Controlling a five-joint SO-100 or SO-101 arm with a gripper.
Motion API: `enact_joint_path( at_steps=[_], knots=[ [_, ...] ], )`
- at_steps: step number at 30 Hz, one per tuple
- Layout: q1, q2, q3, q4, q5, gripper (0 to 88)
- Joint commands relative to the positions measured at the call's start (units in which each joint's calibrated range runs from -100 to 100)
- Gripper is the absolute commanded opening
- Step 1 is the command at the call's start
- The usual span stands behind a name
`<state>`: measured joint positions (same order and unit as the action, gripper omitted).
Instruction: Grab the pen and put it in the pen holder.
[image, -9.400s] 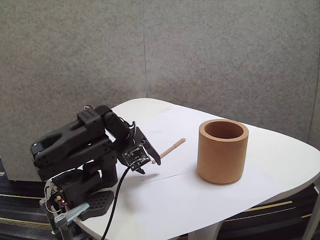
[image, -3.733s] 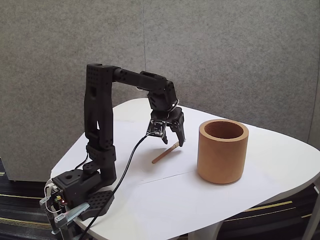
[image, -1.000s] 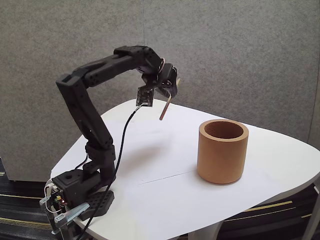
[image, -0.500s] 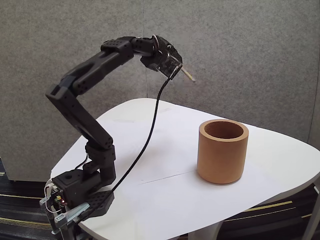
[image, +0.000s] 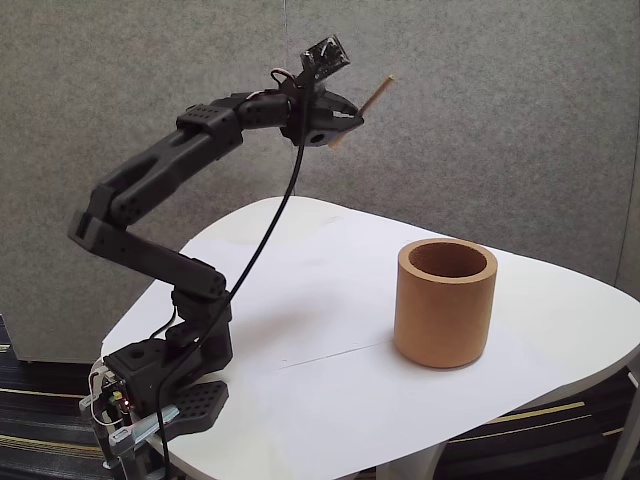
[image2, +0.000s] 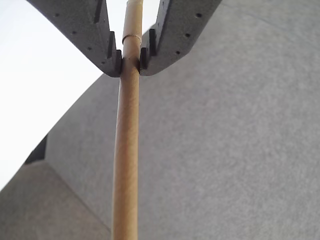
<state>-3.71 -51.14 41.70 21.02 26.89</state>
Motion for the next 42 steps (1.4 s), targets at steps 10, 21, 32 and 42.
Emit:
enact_joint_path(
  at_steps=[10, 21, 32, 42],
  knots=[
    [10.81, -4.12, 1.53, -7.88, 21.15, 0.4],
    [17.76, -3.72, 3.79, -18.81, 25.94, 0.4],
    [22.89, -3.55, 16.88, -24.92, 27.15, 0.4],
    [26.92, -3.31, 25.00, -27.80, 27.15, 0.4]
  ],
)
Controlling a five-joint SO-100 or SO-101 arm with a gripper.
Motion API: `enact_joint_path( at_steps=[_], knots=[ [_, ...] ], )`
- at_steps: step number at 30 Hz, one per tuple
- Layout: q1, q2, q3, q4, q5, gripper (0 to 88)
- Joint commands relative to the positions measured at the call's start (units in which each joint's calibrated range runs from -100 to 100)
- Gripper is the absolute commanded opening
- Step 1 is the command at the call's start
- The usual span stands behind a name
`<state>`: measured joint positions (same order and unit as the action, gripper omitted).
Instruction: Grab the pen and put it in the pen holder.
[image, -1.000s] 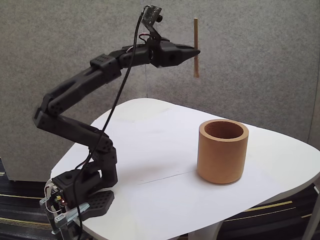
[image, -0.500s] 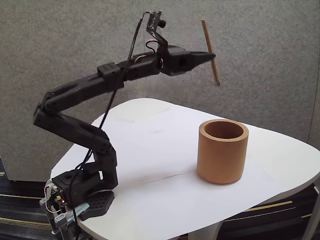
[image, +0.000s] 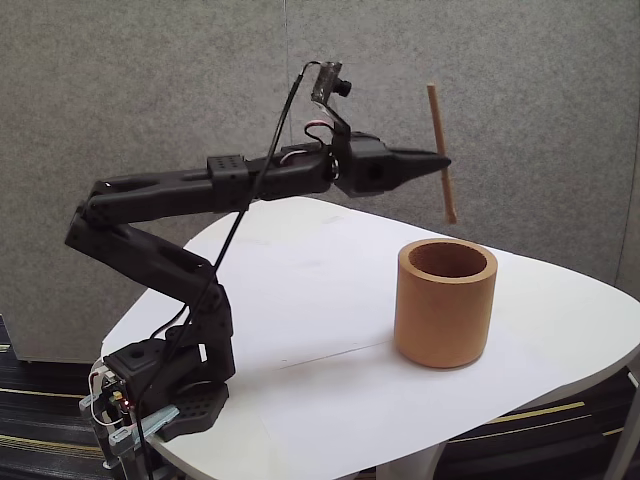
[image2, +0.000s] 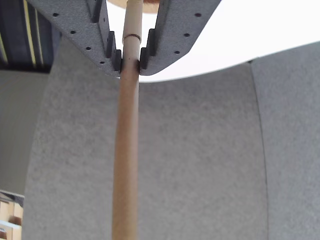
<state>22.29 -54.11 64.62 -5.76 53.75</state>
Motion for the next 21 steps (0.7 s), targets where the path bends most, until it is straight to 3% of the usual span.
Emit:
enact_joint_path(
  at_steps=[1, 21],
  knots=[
    [0.91, -0.27, 3.16, -1.02, 0.24, 0.4],
    [0.77, 23.73, -3.88, -3.31, -0.08, 0.4]
  ],
)
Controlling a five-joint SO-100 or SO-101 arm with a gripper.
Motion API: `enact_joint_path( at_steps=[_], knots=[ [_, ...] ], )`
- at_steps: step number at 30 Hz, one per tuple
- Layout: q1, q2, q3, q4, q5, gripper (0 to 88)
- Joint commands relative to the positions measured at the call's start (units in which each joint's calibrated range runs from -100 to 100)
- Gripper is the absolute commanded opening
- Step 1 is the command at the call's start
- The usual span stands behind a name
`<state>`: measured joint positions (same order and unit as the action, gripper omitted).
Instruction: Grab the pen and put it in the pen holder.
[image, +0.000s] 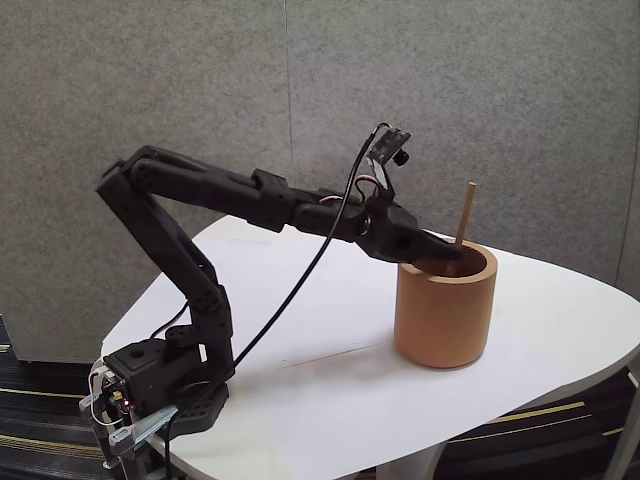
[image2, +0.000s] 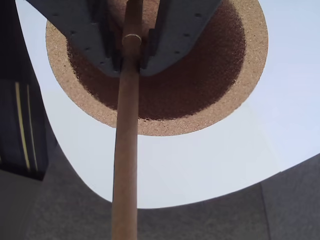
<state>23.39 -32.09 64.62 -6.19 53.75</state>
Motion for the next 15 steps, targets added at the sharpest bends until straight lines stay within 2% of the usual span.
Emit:
enact_joint_path(
  at_steps=[1, 13, 15],
  knots=[
    [-0.41, 2.20, -3.79, -3.56, -0.08, 0.4],
    [-0.33, 2.28, -3.79, -3.73, -0.08, 0.5],
    [-0.41, 2.04, -3.79, -3.73, -0.08, 3.4]
  ],
)
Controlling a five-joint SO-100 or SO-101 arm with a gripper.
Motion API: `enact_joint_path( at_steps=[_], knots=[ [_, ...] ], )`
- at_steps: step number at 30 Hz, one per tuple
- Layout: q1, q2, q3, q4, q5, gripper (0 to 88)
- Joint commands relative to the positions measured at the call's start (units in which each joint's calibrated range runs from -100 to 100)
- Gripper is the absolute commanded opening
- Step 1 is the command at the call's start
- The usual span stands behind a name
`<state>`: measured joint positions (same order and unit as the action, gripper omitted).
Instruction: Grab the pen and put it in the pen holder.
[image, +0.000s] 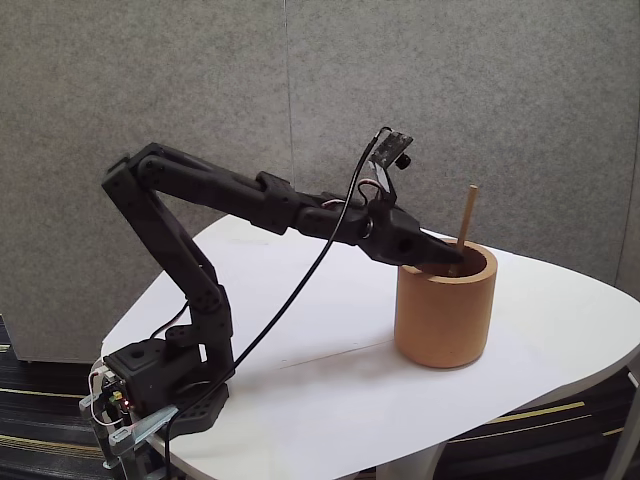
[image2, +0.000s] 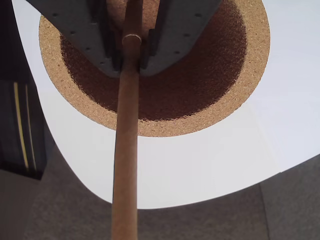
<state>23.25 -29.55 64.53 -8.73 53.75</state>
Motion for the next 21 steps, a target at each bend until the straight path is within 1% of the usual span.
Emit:
enact_joint_path(
  at_steps=[1, 5, 7, 16, 21],
  knots=[
    [-0.26, -0.50, -3.70, -1.19, -0.08, 6.8],
    [-0.26, -0.50, -3.52, -1.19, -0.08, 22.9],
    [-0.26, -0.58, -3.16, -1.19, -0.08, 27.5],
    [-0.26, -0.75, -3.88, -1.19, 0.19, 28.5],
    [-0.33, -1.97, -9.93, -0.85, 0.19, 28.4]
  ],
)
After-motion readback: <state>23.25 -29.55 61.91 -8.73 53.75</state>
